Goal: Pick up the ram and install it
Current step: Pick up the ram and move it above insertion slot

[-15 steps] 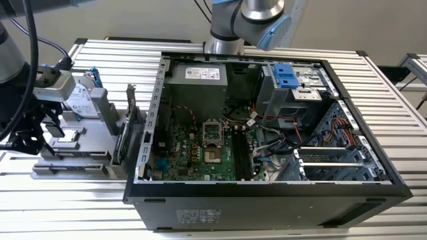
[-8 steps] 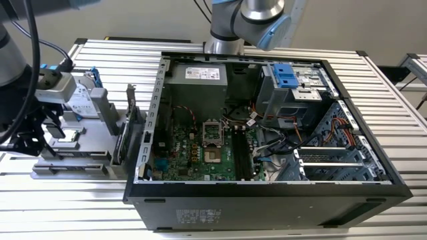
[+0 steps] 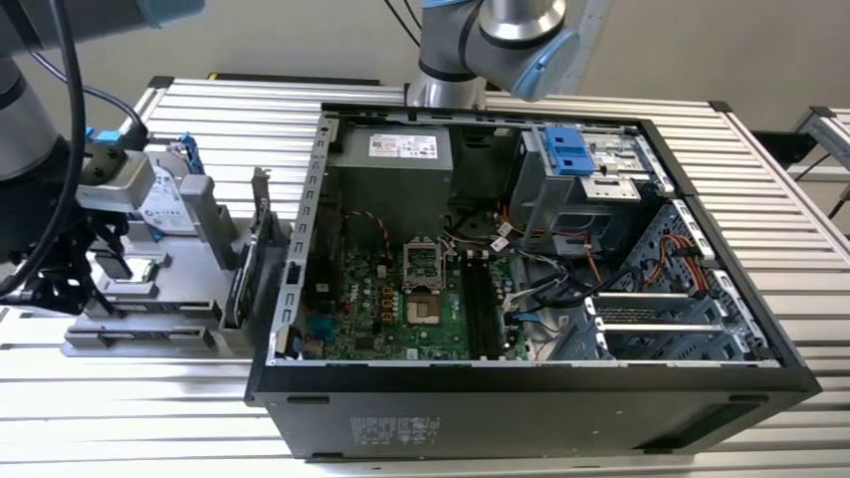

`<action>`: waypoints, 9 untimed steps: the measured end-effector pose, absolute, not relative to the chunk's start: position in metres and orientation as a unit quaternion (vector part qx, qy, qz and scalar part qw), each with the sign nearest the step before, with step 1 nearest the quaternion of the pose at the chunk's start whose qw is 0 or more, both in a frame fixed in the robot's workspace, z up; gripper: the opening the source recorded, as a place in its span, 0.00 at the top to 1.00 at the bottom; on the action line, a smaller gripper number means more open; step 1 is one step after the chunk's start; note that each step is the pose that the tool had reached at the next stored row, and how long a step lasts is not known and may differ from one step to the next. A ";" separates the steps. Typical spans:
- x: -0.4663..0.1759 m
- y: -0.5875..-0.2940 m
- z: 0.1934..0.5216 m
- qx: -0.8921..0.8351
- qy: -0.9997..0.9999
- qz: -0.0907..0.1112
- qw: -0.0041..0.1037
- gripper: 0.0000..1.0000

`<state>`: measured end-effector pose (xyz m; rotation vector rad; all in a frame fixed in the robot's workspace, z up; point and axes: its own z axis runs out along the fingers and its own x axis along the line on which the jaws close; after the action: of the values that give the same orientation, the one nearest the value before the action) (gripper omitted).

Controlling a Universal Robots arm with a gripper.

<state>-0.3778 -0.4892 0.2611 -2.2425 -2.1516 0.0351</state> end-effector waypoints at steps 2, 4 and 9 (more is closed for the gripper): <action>-0.378 -0.489 0.259 -0.721 -0.692 0.011 0.017 0.00; -0.378 -0.489 0.256 -0.721 -0.692 0.011 0.017 0.00; -0.378 -0.489 0.250 -0.721 -0.692 0.011 0.017 0.00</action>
<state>-0.3778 -0.4892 0.2496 -2.2425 -2.1516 0.0353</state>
